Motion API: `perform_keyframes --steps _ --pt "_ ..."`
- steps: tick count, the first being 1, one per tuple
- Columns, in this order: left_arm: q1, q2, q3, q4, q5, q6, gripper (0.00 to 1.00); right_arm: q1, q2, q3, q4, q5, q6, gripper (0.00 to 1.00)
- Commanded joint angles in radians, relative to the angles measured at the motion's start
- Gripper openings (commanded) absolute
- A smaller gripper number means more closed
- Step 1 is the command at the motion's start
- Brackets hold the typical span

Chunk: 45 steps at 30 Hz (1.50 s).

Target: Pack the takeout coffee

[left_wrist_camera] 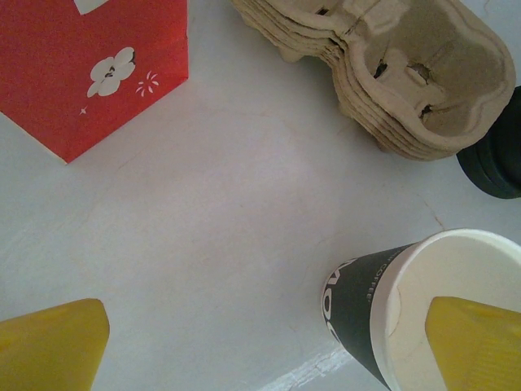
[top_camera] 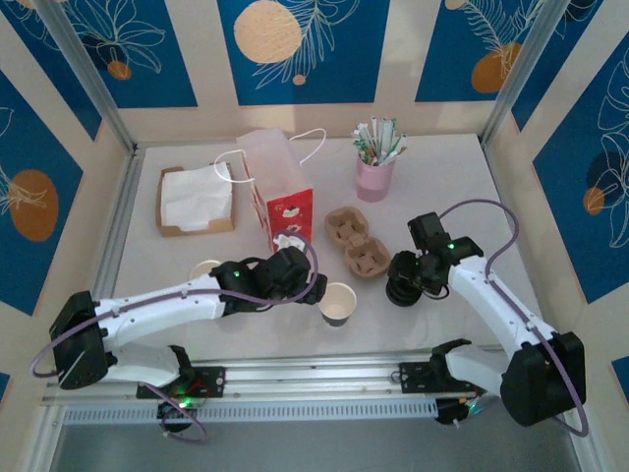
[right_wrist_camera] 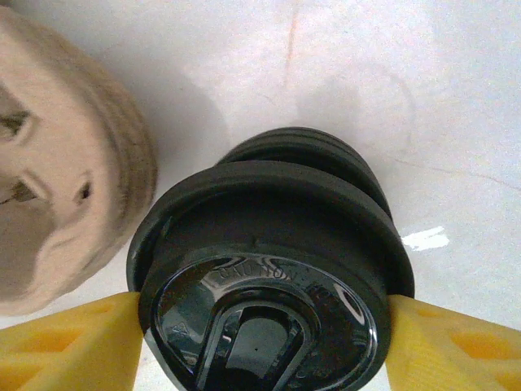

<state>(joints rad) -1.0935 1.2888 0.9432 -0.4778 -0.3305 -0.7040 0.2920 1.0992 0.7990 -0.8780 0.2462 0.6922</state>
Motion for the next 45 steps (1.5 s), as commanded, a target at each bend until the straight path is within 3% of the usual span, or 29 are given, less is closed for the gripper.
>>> perform_keyframes --steps 1,8,16,25,45 --pt "-0.006 -0.042 -0.03 0.03 -0.027 0.009 1.0 0.0 -0.042 0.053 -0.042 -0.07 -0.047 0.72" --pt "-0.007 -0.145 -0.103 0.118 -0.052 0.019 1.0 0.053 -0.073 0.141 -0.066 -0.171 -0.112 0.69" --pt "0.015 -0.2 -0.152 0.125 -0.033 -0.008 1.0 0.208 -0.003 0.29 -0.134 -0.217 -0.146 0.68" --pt "0.143 -0.331 -0.278 0.206 0.181 -0.057 1.0 0.411 0.144 0.432 -0.258 -0.187 -0.164 0.68" --pt "0.165 -0.455 -0.341 0.16 0.167 -0.045 1.0 0.601 0.421 0.598 -0.376 -0.157 -0.183 0.69"
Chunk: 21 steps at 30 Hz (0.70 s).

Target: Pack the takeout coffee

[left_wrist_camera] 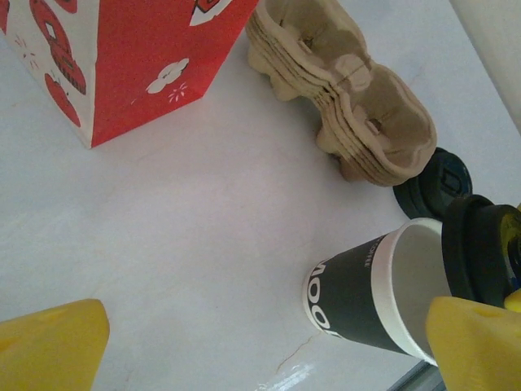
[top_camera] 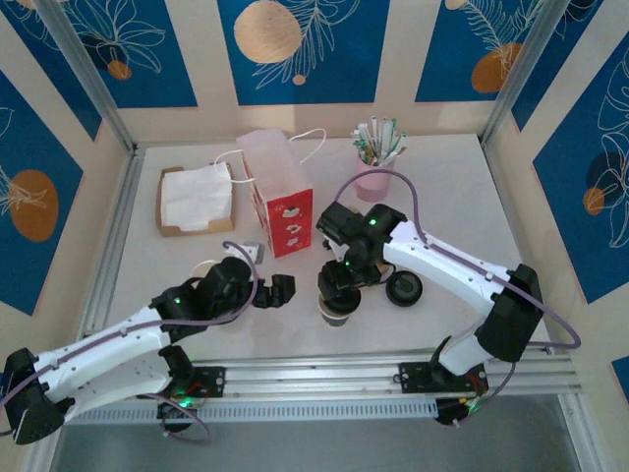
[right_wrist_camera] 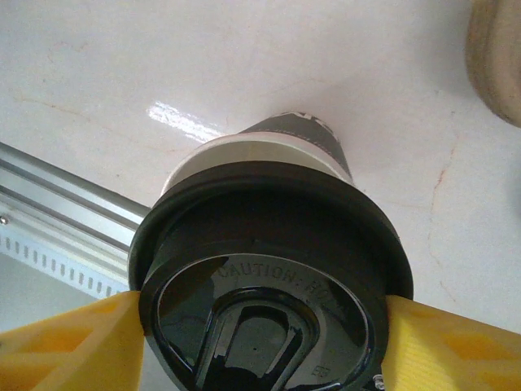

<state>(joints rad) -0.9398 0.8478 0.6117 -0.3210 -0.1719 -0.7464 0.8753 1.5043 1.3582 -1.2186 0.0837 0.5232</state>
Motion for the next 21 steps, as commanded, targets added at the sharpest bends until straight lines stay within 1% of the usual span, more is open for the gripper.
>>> perform_keyframes --steps 1,6,21 --pt "0.012 -0.014 -0.009 0.003 0.008 -0.002 1.0 0.019 0.023 0.042 -0.036 0.009 -0.014 0.69" --pt "0.012 -0.011 -0.014 0.011 0.008 -0.001 1.0 0.028 0.04 0.036 -0.038 0.037 -0.009 0.69" --pt "0.015 0.007 -0.011 0.022 0.011 0.002 1.0 0.028 0.066 -0.006 0.014 0.012 -0.008 0.69"
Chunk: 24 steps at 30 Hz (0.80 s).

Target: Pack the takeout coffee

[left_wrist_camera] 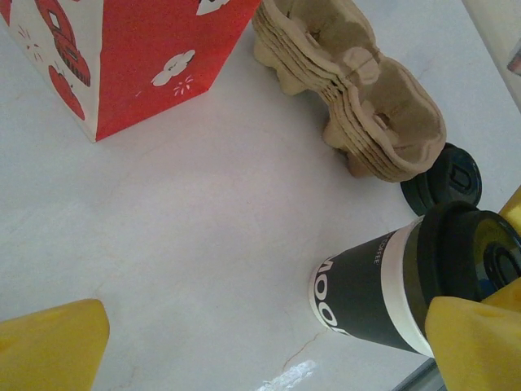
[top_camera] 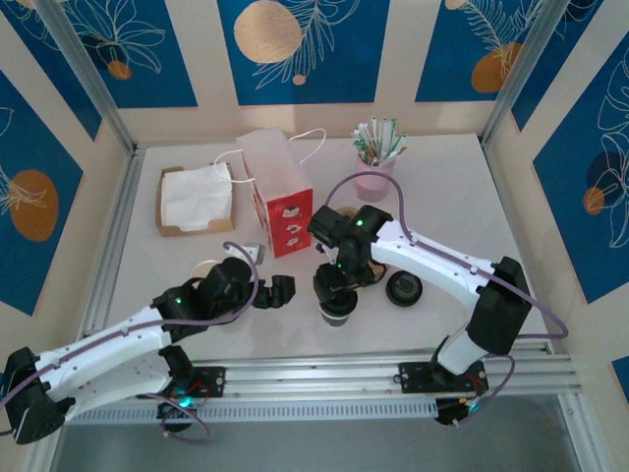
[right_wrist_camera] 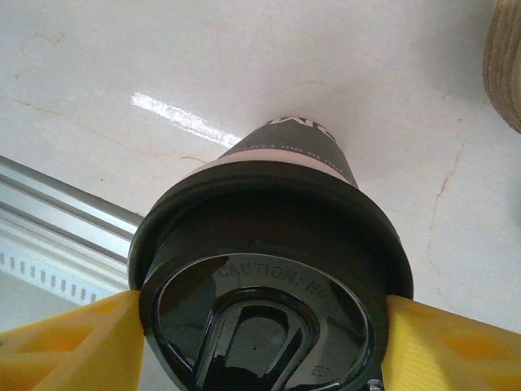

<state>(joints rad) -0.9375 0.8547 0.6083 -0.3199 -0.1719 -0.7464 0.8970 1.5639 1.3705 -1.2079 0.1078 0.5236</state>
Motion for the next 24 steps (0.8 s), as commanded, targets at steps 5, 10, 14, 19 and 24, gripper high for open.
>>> perform_keyframes --steps 5,10,14,19,24 --pt "0.012 0.003 -0.007 0.021 0.012 0.002 1.0 0.006 0.015 -0.029 0.011 -0.016 -0.008 0.68" --pt "0.012 0.003 -0.005 0.021 0.014 0.001 1.0 0.006 0.018 -0.031 0.007 -0.011 -0.005 0.68" --pt "0.013 0.003 -0.005 0.021 0.014 0.002 1.0 0.008 0.021 -0.031 0.004 -0.011 -0.006 0.68" --pt "0.012 0.004 -0.007 0.02 0.015 0.001 1.0 0.01 0.019 -0.03 0.006 -0.014 -0.005 0.68" --pt "0.012 0.002 -0.005 0.018 0.014 0.002 1.0 0.017 0.013 -0.014 -0.002 -0.002 -0.001 0.68"
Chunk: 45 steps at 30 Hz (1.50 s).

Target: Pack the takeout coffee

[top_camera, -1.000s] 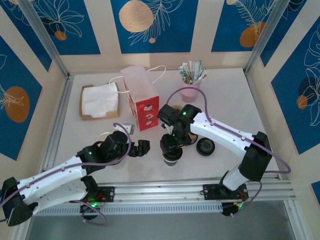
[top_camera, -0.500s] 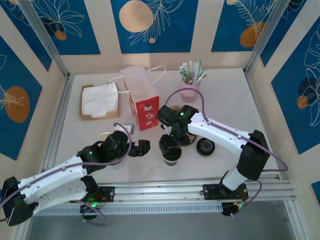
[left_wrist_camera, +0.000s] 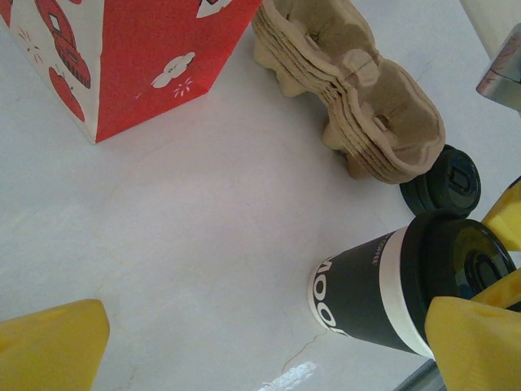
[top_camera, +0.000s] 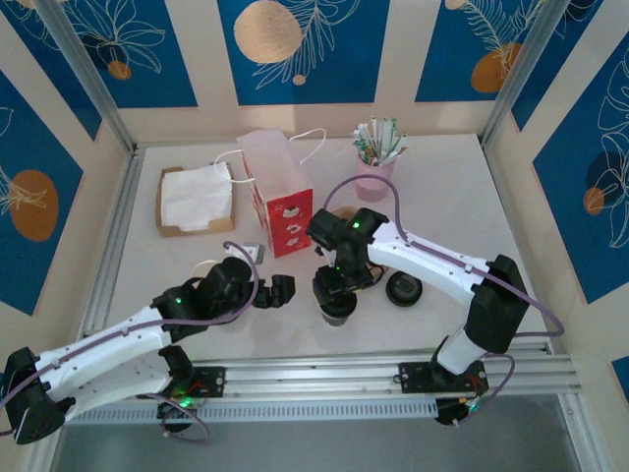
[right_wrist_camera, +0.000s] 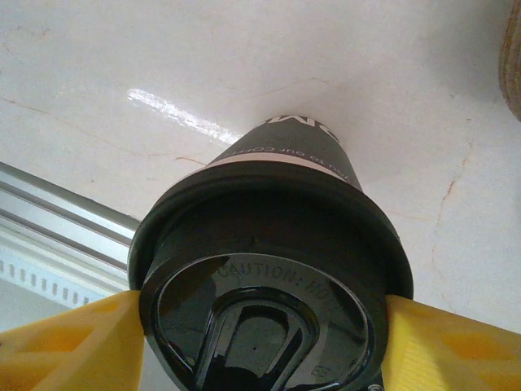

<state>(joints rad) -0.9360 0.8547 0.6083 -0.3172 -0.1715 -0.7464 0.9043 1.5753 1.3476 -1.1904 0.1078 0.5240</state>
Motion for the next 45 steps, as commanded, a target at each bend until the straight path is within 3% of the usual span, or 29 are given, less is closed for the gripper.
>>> perform_keyframes --steps 1,45 --pt "0.011 0.003 -0.004 0.015 0.012 0.001 1.0 0.009 0.002 0.013 -0.023 0.002 -0.001 0.68" --pt "0.012 0.0 -0.009 0.012 0.013 0.001 1.0 0.035 0.051 0.066 -0.07 0.047 -0.003 0.68"
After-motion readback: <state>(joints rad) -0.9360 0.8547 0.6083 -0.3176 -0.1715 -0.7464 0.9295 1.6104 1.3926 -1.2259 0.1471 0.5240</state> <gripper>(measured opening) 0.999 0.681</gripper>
